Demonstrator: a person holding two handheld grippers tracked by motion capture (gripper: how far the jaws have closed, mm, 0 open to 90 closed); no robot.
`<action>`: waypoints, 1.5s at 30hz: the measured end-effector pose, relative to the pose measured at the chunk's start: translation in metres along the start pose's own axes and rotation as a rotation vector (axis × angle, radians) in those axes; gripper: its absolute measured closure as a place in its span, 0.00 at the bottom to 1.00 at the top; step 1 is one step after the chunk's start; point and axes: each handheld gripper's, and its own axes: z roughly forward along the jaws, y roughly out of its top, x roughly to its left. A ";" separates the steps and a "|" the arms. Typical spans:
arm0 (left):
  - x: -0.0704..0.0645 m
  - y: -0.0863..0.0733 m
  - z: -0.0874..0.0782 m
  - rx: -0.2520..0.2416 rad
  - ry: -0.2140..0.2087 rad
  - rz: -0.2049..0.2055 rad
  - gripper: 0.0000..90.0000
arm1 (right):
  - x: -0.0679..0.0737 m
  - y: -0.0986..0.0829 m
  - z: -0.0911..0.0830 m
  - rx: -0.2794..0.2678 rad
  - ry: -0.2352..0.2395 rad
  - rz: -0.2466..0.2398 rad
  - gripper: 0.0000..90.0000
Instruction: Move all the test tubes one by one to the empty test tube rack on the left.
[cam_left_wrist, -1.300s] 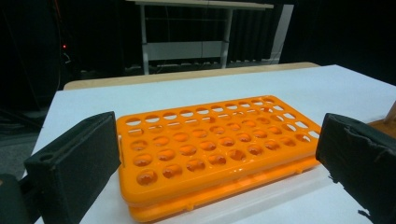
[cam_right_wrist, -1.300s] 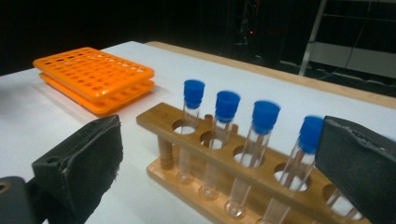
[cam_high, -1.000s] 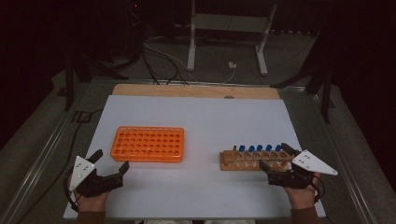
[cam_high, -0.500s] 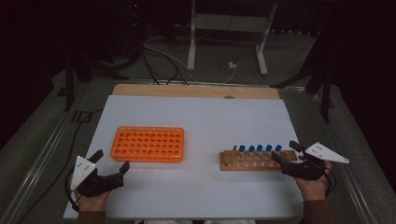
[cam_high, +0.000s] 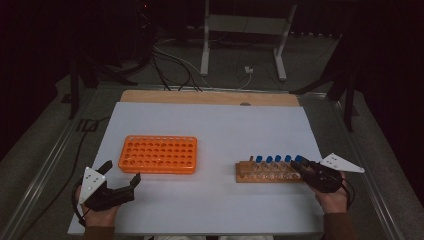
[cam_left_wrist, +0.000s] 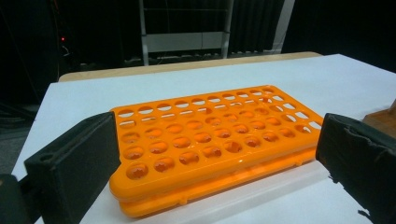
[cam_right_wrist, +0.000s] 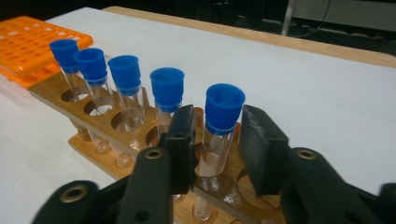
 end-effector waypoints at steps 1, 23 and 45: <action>0.000 0.000 0.000 0.003 0.000 0.006 0.01 | 0.002 -0.001 0.001 0.008 -0.011 -0.019 0.77; -0.004 0.003 0.006 0.045 -0.044 0.003 0.01 | 0.005 -0.001 0.001 0.008 -0.020 -0.020 0.86; -0.021 0.029 0.012 0.022 -0.195 0.039 0.01 | 0.013 0.039 -0.024 -0.094 -0.023 -0.055 0.86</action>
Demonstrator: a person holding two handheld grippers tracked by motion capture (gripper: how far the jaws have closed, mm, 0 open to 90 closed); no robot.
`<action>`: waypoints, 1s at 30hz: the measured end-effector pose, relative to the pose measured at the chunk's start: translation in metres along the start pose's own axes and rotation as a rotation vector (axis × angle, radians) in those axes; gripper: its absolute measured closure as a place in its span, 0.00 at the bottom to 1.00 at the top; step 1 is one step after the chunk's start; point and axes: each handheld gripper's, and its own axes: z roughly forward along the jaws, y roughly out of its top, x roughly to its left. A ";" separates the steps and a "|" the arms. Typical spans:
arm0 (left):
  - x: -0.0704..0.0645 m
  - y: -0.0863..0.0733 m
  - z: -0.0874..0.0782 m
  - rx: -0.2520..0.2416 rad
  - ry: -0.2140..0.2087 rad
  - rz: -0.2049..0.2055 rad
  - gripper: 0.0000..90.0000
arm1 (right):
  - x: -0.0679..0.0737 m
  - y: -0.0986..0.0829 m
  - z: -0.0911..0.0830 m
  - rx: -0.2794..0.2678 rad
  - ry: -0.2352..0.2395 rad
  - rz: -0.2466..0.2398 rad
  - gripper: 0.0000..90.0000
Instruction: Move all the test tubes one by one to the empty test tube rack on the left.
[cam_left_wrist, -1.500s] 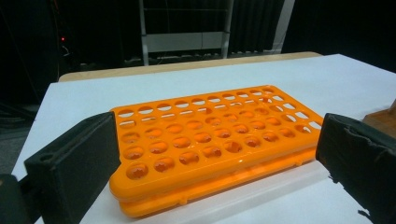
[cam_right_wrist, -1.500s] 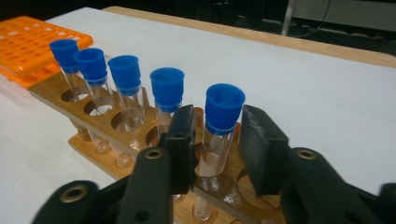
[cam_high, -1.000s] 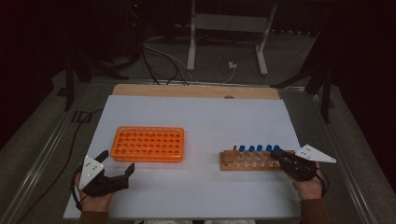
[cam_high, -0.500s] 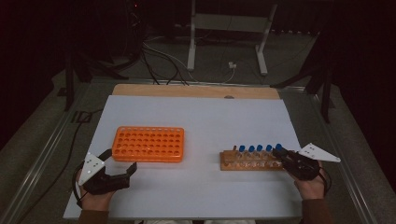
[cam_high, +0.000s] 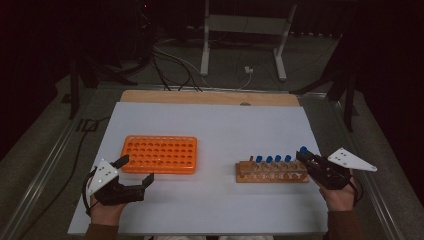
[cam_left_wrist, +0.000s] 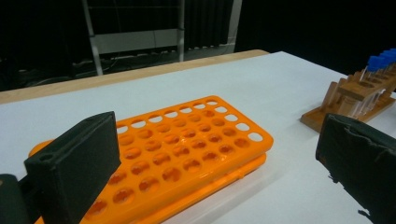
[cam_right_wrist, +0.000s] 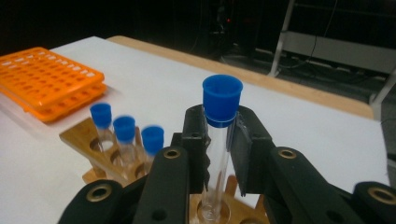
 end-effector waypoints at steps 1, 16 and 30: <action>0.000 0.001 0.001 -0.001 -0.001 0.002 0.01 | 0.000 0.000 0.000 0.000 0.000 0.000 0.86; -0.007 0.019 0.020 -0.024 -0.044 0.019 0.01 | 0.012 0.021 -0.009 -0.011 0.027 -0.038 0.86; -0.021 0.034 0.040 -0.018 -0.082 0.006 0.01 | 0.035 0.023 0.001 0.006 0.121 -0.036 0.86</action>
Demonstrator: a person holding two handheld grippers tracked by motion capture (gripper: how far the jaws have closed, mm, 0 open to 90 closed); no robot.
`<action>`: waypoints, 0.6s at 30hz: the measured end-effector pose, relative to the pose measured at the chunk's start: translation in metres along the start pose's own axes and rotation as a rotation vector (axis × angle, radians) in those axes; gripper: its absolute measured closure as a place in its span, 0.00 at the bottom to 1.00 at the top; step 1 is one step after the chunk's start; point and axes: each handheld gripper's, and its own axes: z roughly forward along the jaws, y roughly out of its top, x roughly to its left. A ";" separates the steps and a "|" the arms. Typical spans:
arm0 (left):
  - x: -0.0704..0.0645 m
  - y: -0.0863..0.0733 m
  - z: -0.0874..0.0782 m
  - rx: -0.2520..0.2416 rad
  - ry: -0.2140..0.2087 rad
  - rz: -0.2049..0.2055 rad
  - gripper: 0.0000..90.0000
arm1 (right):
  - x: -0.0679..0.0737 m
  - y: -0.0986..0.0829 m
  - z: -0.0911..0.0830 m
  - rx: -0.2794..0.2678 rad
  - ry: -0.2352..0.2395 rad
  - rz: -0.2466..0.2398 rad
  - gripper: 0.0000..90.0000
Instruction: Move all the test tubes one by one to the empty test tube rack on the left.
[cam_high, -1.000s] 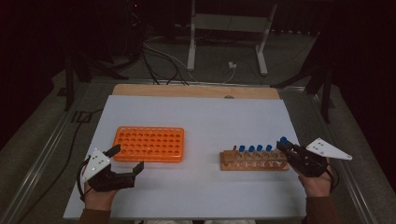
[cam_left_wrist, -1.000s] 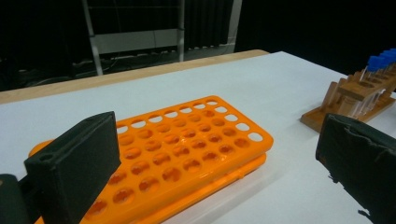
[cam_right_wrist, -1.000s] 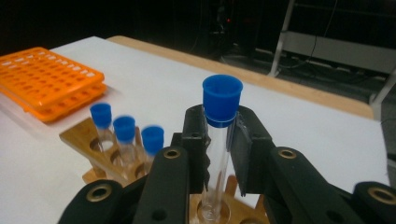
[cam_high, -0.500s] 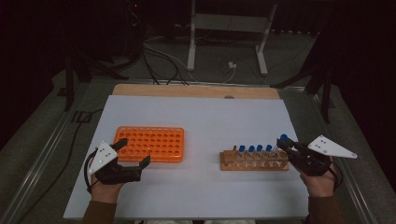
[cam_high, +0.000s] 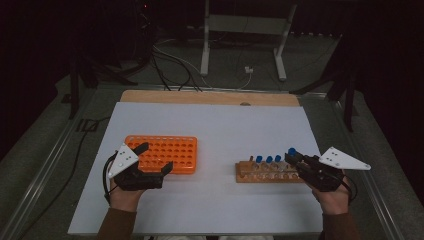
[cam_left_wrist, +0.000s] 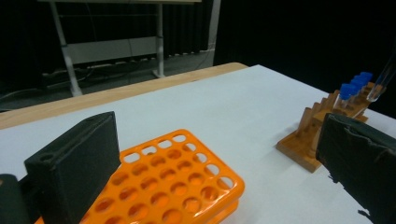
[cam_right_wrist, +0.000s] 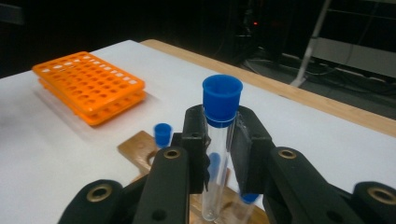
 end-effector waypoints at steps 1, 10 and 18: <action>-0.001 0.000 0.002 -0.001 -0.003 -0.001 0.01 | 0.000 0.000 0.000 0.000 0.000 0.000 0.86; -0.013 0.004 0.016 0.020 -0.042 0.011 0.01 | 0.017 0.008 0.017 -0.006 0.079 0.003 0.86; -0.026 0.009 0.032 0.029 -0.090 0.021 0.03 | 0.035 0.019 0.045 -0.012 0.154 0.004 0.86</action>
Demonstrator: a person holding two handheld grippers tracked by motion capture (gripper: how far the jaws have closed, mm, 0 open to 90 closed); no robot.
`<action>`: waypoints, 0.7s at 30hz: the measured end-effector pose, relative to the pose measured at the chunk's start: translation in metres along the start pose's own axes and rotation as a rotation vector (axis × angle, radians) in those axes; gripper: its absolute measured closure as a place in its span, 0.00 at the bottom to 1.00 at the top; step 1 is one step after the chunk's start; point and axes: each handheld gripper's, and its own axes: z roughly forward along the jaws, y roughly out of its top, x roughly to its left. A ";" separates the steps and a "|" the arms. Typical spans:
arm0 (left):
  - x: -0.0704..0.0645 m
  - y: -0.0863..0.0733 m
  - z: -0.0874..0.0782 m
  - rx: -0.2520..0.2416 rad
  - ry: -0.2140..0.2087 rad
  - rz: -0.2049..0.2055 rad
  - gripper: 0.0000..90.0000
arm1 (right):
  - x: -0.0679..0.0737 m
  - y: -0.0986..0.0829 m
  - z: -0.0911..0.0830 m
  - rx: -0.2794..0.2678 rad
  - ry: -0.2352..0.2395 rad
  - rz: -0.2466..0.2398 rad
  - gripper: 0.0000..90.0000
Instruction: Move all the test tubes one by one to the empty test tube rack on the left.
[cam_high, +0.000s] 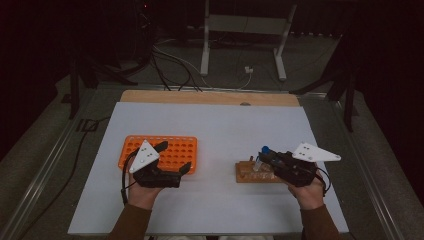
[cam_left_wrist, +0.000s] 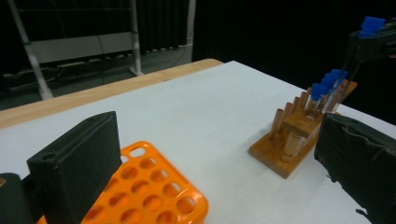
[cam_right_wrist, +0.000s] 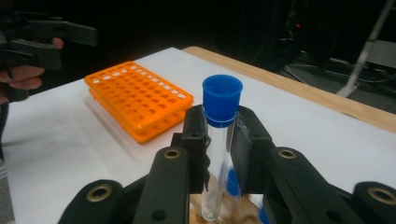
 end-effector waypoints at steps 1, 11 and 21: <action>-0.001 0.000 0.002 0.002 -0.008 0.003 0.03 | 0.002 0.001 0.003 0.000 0.009 0.001 0.86; -0.015 0.006 0.028 0.040 -0.074 0.022 0.06 | 0.015 0.011 0.031 0.005 0.056 -0.008 0.86; -0.036 0.009 0.060 0.066 -0.175 0.054 0.28 | 0.027 0.021 0.054 0.000 0.097 -0.009 0.86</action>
